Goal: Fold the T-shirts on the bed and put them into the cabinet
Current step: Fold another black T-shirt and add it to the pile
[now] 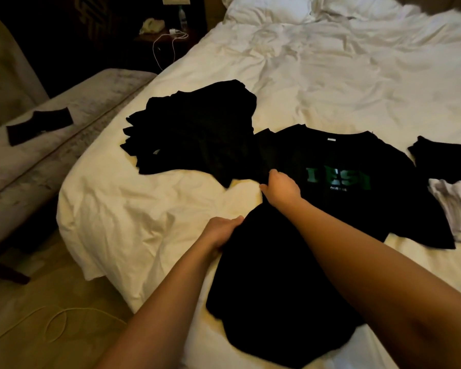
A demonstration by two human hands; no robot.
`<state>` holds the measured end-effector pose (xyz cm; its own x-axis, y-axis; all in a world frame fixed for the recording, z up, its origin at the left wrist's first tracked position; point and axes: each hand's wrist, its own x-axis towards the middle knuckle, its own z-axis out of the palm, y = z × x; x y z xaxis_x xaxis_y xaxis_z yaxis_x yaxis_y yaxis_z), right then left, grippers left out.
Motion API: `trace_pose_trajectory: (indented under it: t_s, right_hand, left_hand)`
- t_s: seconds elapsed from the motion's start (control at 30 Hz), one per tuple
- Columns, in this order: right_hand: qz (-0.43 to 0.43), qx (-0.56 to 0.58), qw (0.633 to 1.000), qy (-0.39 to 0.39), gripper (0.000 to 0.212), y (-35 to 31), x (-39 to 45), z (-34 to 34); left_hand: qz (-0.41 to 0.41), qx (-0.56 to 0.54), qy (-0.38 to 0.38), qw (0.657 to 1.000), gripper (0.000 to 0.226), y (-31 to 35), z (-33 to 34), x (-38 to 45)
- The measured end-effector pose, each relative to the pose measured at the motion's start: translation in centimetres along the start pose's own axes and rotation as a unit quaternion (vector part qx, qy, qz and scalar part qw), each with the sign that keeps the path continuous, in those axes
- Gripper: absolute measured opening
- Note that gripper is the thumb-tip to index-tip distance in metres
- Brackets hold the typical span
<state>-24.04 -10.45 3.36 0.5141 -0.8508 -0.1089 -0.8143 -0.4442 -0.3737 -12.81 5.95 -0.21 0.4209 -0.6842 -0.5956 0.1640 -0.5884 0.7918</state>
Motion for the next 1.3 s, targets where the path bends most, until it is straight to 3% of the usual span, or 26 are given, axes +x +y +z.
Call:
trace_pose_trajectory:
  t_s: [0.17,0.3,0.37,0.47,0.6,0.7,0.83,0.9,1.0,1.17,1.23,1.3]
  right_hand:
    - [0.014,-0.035,0.997,-0.063,0.025,-0.3,2.8,-0.3]
    - [-0.006,0.163,0.986,0.011,0.017,-1.4,4.0,-1.3]
    - [-0.027,0.203,0.979,0.024,0.016,-2.2,4.1,-1.4]
    - [-0.027,0.153,0.988,-0.023,0.018,-2.3,4.0,0.2]
    - [0.025,0.219,0.975,0.028,0.019,-1.5,2.3,1.7]
    - [0.043,0.275,0.960,0.041,0.035,-1.8,-0.7,2.3]
    - [-0.015,0.293,0.954,0.062,0.026,-2.3,-7.1,3.8]
    - [-0.041,0.300,0.952,0.053,0.016,-2.7,-11.1,4.4]
    - [-0.068,0.313,0.947,0.017,0.007,-3.4,-16.0,5.3]
    - [-0.106,0.301,0.947,-0.029,0.014,-3.8,-20.4,5.8]
    - [-0.141,0.253,0.957,0.012,0.019,-3.4,-21.8,6.1]
    - [-0.186,0.216,0.956,0.070,0.020,-2.6,-23.6,6.5]
  left_hand:
    - [0.037,-0.019,0.008,0.999,0.030,-0.5,0.0,1.0]
    - [0.141,0.083,0.159,0.974,0.033,-1.1,-1.0,0.3]
    - [0.170,0.111,0.190,0.960,0.031,-1.7,-1.4,-0.3]
    - [0.158,0.156,0.146,0.964,0.045,-1.7,-1.8,-1.4]
    - [0.102,0.185,0.011,0.977,0.062,-1.0,-2.6,-4.1]
    - [0.081,0.209,-0.040,0.974,0.058,-2.4,-3.9,-5.6]
    - [0.088,0.247,-0.117,0.958,0.047,-4.2,-5.0,-7.5]
    - [0.100,0.258,-0.109,0.955,0.044,-4.8,-4.7,-8.3]
    - [0.124,0.173,-0.045,0.976,0.030,-5.0,-4.0,-9.5]
    - [0.108,0.221,0.103,0.964,0.045,-6.0,-3.5,-11.5]
    - [0.098,0.187,0.098,0.972,0.045,-6.5,-3.6,-12.4]
    - [0.087,0.122,0.047,0.988,0.036,-6.8,-3.7,-13.4]
